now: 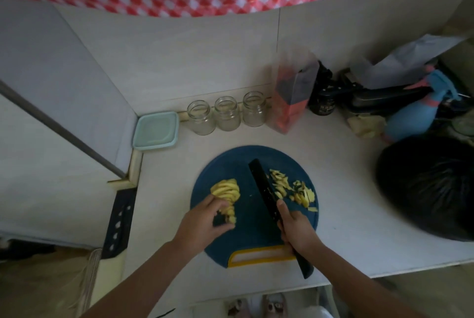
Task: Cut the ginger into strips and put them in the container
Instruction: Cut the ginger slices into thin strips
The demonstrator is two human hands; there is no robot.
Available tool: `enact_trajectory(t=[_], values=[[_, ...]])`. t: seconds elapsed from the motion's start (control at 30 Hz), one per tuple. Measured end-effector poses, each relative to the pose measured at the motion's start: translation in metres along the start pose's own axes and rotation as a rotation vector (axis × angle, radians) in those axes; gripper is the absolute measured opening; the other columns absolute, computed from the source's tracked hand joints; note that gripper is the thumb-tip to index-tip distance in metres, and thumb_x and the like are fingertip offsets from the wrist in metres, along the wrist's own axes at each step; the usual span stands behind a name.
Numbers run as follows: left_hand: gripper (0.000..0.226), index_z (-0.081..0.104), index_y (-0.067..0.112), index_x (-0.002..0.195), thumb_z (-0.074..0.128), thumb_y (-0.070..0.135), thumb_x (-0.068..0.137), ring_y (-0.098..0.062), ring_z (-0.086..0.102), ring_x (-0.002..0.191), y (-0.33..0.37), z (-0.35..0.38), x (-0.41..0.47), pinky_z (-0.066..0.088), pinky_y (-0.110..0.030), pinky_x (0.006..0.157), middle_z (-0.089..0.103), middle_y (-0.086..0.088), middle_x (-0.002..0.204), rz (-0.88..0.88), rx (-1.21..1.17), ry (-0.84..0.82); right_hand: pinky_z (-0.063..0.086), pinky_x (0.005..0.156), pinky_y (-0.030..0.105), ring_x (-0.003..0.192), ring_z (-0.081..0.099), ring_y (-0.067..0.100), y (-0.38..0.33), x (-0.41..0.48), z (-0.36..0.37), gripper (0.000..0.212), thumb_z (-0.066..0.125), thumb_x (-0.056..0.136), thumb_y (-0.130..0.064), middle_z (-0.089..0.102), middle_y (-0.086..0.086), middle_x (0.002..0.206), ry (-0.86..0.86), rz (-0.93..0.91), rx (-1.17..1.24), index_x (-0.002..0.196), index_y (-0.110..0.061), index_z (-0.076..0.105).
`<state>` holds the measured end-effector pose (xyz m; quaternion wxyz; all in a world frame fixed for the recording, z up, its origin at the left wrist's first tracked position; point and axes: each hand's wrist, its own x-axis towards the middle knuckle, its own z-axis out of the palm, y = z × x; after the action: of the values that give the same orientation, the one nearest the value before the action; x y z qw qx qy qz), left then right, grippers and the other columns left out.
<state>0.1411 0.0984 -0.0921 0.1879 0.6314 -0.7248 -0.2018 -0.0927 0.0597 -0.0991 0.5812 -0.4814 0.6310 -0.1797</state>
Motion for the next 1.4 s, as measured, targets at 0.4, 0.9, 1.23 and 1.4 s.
enact_trajectory(t=[0.4, 0.9, 1.23, 1.4], values=[[0.029, 0.061, 0.013, 0.080, 0.083, 0.028, 0.068, -0.010, 0.059, 0.056, 0.008, 0.027, -0.005, 0.050, -0.027, 0.049, 0.063, 0.006, 0.065, -0.196, -0.056, 0.181, 0.036, 0.046, 0.022, 0.047, 0.044, 0.011, -0.009, -0.006, 0.002, 0.054, 0.032, 0.096, -0.055, 0.049, 0.001, 0.059, 0.029, 0.061, -0.033, 0.069, -0.012, 0.050], [0.038, 0.070, 0.014, 0.101, 0.084, 0.019, 0.066, -0.004, 0.058, 0.070, -0.009, 0.022, -0.002, 0.051, -0.021, 0.060, 0.064, 0.002, 0.091, 0.061, -0.009, 0.187, 0.034, 0.048, 0.025, 0.045, 0.041, 0.010, -0.009, -0.009, 0.005, 0.054, 0.031, 0.096, -0.056, 0.046, 0.000, 0.058, 0.057, 0.086, 0.000, 0.070, -0.013, 0.049], [0.022, 0.062, 0.014, 0.082, 0.081, 0.016, 0.071, -0.008, 0.057, 0.060, -0.006, 0.022, -0.002, 0.051, -0.027, 0.051, 0.059, 0.006, 0.077, 0.032, -0.027, 0.109, 0.035, 0.046, 0.022, 0.044, 0.042, 0.008, -0.015, -0.013, 0.005, 0.053, 0.030, 0.096, -0.056, 0.046, 0.000, 0.059, 0.042, 0.114, -0.015, 0.072, -0.013, 0.049], [0.014, 0.064, 0.018, 0.078, 0.078, 0.019, 0.076, -0.003, 0.061, 0.065, 0.029, 0.024, 0.019, 0.050, -0.016, 0.062, 0.067, 0.007, 0.073, -0.379, -0.561, -0.020, 0.037, 0.042, 0.024, 0.036, 0.042, 0.007, -0.016, -0.020, 0.001, 0.054, 0.030, 0.097, -0.055, 0.046, 0.002, 0.058, 0.021, 0.083, -0.037, 0.069, -0.012, 0.049]])
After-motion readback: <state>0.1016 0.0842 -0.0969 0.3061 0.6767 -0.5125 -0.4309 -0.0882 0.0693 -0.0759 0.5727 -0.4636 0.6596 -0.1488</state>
